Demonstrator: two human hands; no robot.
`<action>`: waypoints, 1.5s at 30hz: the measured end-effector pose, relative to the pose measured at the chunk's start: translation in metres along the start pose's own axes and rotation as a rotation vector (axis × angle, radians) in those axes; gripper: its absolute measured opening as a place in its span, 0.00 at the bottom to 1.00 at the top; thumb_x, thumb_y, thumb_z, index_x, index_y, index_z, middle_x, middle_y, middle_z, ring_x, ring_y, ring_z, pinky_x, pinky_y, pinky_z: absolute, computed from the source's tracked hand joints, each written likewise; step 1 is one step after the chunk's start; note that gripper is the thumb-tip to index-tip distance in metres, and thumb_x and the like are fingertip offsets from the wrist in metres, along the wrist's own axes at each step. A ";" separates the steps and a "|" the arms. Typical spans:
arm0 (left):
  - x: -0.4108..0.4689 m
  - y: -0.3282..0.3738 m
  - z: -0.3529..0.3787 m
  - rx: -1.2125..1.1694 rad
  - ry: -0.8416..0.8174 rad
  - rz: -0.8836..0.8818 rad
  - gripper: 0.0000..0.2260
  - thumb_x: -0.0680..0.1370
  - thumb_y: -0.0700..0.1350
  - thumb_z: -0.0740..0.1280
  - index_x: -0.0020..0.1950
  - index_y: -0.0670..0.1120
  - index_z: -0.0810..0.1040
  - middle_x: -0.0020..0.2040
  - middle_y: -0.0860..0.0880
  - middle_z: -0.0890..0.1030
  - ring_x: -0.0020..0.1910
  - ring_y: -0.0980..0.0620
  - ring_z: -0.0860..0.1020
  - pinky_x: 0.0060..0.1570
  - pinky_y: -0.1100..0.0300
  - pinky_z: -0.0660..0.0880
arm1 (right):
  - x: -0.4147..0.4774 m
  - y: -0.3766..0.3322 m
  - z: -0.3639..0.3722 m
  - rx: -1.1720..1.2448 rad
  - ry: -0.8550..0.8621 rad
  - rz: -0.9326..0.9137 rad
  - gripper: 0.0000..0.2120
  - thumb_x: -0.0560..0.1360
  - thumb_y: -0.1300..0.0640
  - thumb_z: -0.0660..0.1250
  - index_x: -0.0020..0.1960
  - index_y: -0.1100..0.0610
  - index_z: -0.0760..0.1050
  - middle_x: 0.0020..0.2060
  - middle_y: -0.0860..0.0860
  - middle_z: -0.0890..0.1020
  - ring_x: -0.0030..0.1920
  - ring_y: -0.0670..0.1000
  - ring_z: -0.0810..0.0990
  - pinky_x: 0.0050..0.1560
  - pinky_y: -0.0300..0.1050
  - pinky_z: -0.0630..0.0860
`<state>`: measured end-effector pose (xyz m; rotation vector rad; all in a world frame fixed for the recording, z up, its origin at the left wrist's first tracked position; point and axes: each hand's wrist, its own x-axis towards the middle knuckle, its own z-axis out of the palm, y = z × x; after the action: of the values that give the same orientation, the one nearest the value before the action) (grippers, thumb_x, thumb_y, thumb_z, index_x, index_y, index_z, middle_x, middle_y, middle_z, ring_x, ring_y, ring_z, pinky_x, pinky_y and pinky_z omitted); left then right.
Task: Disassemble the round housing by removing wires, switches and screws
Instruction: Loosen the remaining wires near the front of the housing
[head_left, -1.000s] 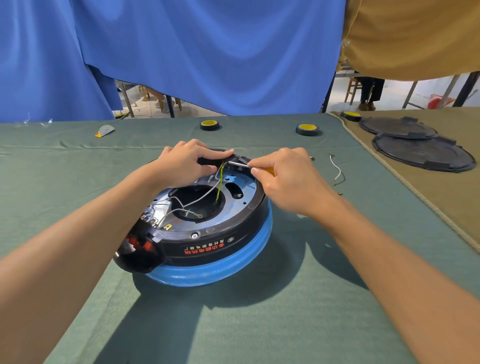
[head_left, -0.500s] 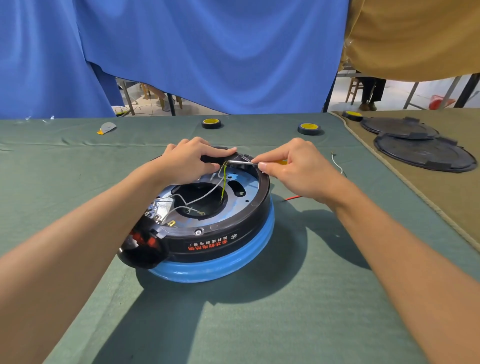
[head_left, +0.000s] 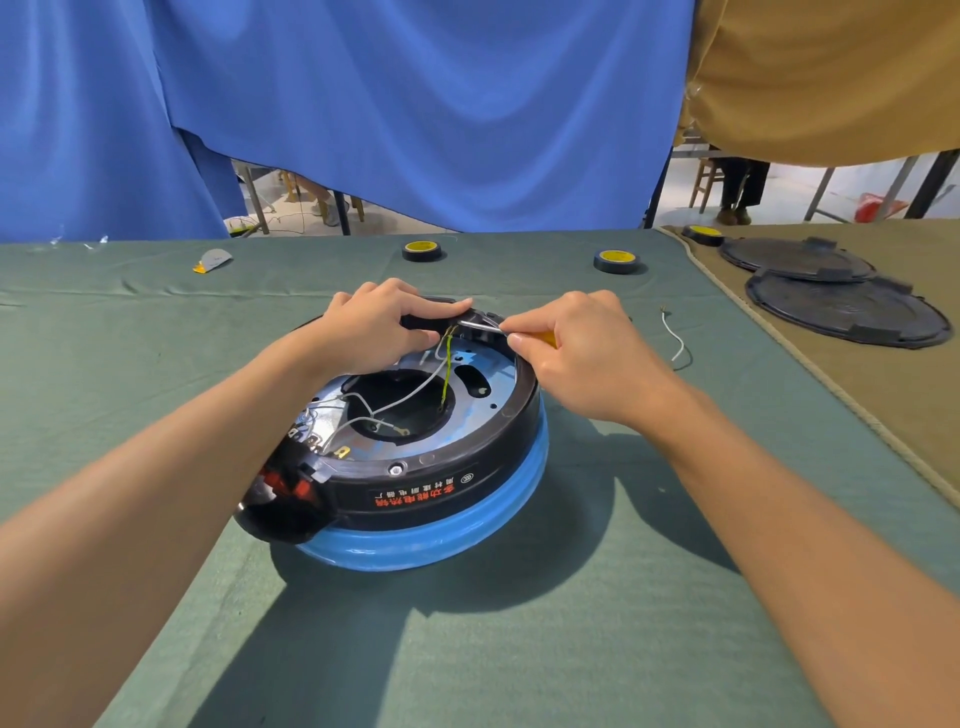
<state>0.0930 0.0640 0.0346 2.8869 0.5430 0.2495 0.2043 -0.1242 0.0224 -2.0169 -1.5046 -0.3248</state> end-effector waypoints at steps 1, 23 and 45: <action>0.000 0.000 0.000 0.001 0.000 0.001 0.20 0.83 0.49 0.61 0.70 0.70 0.65 0.70 0.52 0.71 0.67 0.45 0.68 0.65 0.47 0.58 | 0.000 0.000 0.000 -0.008 -0.003 -0.006 0.12 0.77 0.60 0.61 0.48 0.67 0.79 0.36 0.63 0.81 0.37 0.57 0.74 0.46 0.53 0.70; -0.001 0.001 -0.001 -0.015 -0.007 -0.011 0.20 0.83 0.48 0.60 0.69 0.69 0.67 0.70 0.52 0.72 0.66 0.44 0.68 0.65 0.46 0.58 | 0.016 0.031 -0.008 0.795 -0.241 0.414 0.08 0.77 0.66 0.65 0.50 0.62 0.83 0.26 0.53 0.67 0.22 0.47 0.56 0.23 0.36 0.54; -0.004 -0.004 0.001 0.013 0.026 0.053 0.22 0.83 0.47 0.60 0.69 0.72 0.62 0.69 0.50 0.72 0.68 0.47 0.68 0.67 0.45 0.62 | 0.005 0.023 -0.004 0.731 -0.002 0.324 0.08 0.78 0.59 0.66 0.54 0.53 0.83 0.30 0.48 0.75 0.25 0.46 0.65 0.27 0.39 0.63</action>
<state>0.0880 0.0659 0.0325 2.9170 0.4749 0.2924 0.2279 -0.1265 0.0211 -1.6068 -1.0485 0.3216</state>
